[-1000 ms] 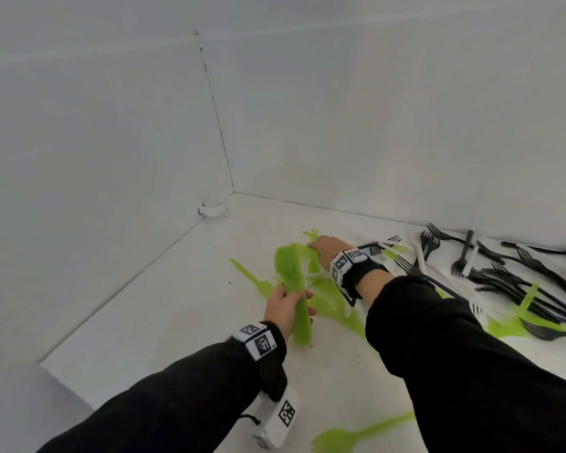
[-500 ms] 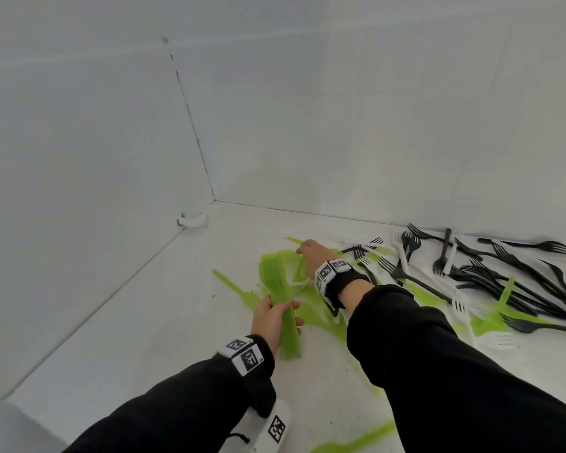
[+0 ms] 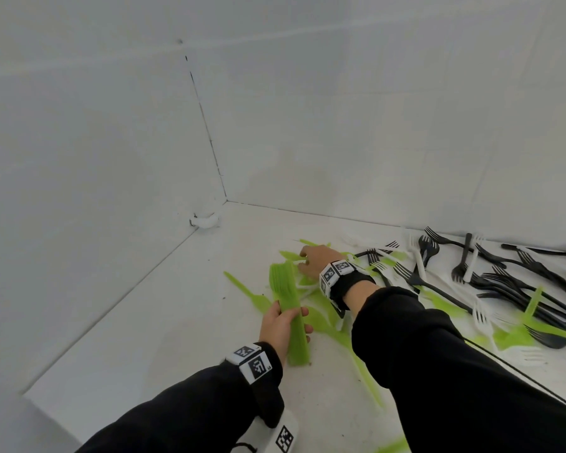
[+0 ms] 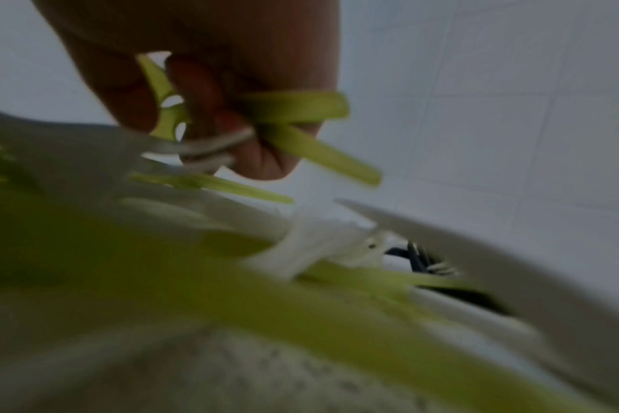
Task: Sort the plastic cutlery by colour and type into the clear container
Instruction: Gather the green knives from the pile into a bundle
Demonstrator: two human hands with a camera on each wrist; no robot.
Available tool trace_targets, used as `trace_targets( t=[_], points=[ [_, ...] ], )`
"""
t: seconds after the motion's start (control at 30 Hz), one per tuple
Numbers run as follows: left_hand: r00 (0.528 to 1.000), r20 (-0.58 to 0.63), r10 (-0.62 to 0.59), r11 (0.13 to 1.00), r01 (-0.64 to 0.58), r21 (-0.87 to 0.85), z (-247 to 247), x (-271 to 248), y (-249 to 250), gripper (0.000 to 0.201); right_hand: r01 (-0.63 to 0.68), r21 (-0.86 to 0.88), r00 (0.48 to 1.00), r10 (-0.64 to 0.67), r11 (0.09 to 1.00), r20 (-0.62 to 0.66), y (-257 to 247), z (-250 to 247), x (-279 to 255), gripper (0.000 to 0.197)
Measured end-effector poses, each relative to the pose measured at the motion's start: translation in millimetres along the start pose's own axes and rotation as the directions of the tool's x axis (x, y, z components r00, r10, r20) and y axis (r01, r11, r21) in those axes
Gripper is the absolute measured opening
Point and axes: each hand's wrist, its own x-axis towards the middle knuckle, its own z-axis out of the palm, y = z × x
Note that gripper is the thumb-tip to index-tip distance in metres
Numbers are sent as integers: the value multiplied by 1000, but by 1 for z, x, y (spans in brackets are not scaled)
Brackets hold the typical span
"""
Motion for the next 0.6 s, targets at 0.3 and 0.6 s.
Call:
trace_targets(
  t=[0.3,0.6],
  points=[
    [1000,15,14,1000,-14,13,3,-2,-1,12,-30,21,999,31,999,-37,-2,-1,3,27],
    [998,46,33,999,-34,25,12,-12,-4,11,108,667,885,234,737,-401,-1,-66,-45,17]
  ],
)
